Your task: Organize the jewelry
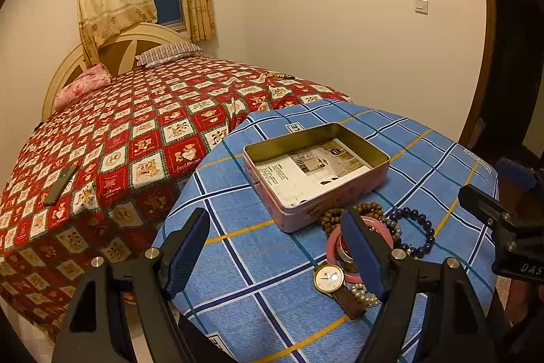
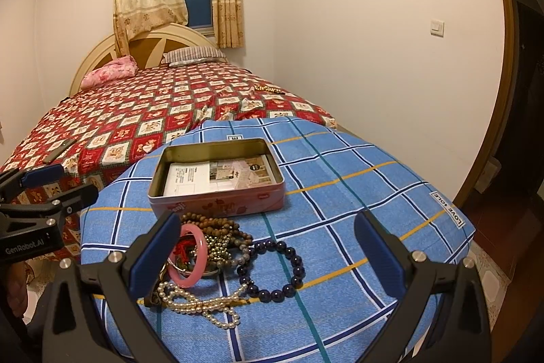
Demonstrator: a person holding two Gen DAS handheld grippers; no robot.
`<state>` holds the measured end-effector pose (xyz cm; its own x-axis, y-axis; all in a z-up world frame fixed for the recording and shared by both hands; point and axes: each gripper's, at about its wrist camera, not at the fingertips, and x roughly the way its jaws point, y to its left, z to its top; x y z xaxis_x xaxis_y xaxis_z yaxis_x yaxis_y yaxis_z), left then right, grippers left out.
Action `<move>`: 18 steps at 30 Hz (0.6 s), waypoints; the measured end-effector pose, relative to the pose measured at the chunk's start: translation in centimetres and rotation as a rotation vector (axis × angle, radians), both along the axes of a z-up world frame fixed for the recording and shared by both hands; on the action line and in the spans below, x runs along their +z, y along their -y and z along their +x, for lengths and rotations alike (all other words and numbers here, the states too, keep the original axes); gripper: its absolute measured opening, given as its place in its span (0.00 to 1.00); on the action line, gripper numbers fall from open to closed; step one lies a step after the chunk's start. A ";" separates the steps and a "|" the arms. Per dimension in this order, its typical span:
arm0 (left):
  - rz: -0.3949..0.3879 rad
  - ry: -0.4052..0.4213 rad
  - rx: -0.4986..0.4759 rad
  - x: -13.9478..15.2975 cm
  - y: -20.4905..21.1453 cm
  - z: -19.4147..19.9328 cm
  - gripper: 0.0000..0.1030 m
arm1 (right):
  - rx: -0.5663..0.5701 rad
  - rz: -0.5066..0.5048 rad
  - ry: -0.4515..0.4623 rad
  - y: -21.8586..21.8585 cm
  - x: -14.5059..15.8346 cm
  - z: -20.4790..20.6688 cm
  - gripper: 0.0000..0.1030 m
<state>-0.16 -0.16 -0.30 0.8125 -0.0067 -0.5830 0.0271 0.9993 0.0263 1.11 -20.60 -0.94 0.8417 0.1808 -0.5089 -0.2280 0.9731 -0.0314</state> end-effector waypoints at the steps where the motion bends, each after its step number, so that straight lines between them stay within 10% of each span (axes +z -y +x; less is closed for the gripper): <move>1: 0.000 0.001 0.000 0.0 0.0 0.0 0.77 | 0.000 -0.001 -0.001 0.0 0.0 0.0 1.00; 18: 0.002 -0.002 0.001 -0.1 -0.4 -0.2 0.77 | 0.001 -0.001 -0.001 -0.1 -0.1 0.1 1.00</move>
<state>-0.33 0.22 -0.44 0.8115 -0.0044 -0.5843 0.0257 0.9993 0.0281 1.16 -20.48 -1.06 0.8409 0.1809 -0.5100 -0.2287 0.9730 -0.0320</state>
